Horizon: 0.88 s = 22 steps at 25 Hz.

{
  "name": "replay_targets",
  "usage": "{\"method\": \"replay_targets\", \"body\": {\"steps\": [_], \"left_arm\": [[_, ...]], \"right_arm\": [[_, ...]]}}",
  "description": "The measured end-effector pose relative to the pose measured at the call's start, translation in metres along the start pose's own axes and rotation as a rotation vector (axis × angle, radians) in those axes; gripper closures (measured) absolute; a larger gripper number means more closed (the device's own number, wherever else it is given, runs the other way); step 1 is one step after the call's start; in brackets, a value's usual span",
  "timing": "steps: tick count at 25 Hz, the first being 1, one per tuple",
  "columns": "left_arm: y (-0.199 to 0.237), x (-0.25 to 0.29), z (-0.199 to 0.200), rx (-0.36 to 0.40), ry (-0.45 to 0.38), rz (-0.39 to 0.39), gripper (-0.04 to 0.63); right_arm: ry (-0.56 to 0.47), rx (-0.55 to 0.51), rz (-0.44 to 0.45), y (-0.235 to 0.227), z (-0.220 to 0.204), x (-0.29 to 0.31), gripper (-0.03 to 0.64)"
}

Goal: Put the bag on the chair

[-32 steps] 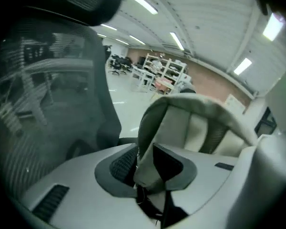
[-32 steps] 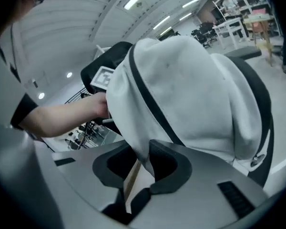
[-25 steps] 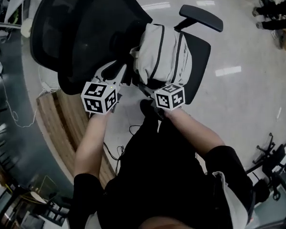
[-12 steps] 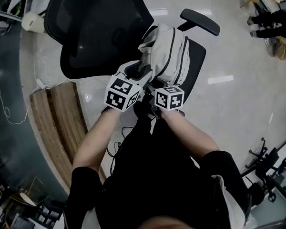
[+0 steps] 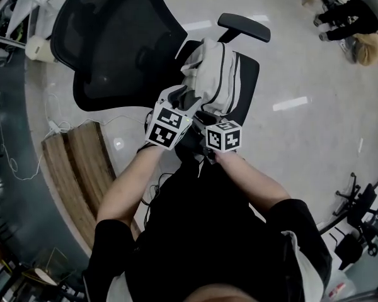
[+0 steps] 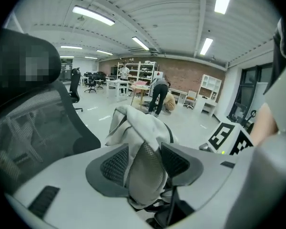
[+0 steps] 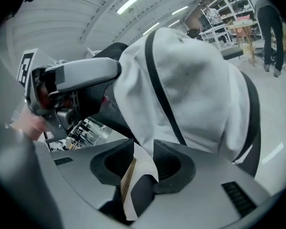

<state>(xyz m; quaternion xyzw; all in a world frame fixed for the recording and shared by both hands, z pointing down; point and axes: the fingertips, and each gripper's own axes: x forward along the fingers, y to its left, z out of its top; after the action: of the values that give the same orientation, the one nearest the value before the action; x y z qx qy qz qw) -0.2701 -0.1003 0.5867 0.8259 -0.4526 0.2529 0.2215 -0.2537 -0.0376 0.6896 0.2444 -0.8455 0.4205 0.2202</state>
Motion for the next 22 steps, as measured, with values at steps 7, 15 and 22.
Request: {"method": "replay_targets", "body": {"steps": [7, 15, 22], "left_arm": [[-0.007, 0.0, 0.005, 0.017, 0.004, 0.01, 0.373], [-0.01, -0.025, 0.005, 0.029, -0.044, -0.014, 0.373], [-0.015, -0.056, 0.012, 0.036, -0.133, -0.003, 0.379]], "right_arm": [[-0.06, 0.021, -0.062, -0.015, -0.002, -0.061, 0.474], [-0.23, -0.094, -0.199, -0.004, 0.039, -0.137, 0.474], [-0.317, -0.231, -0.275, 0.023, 0.064, -0.191, 0.479]]}}
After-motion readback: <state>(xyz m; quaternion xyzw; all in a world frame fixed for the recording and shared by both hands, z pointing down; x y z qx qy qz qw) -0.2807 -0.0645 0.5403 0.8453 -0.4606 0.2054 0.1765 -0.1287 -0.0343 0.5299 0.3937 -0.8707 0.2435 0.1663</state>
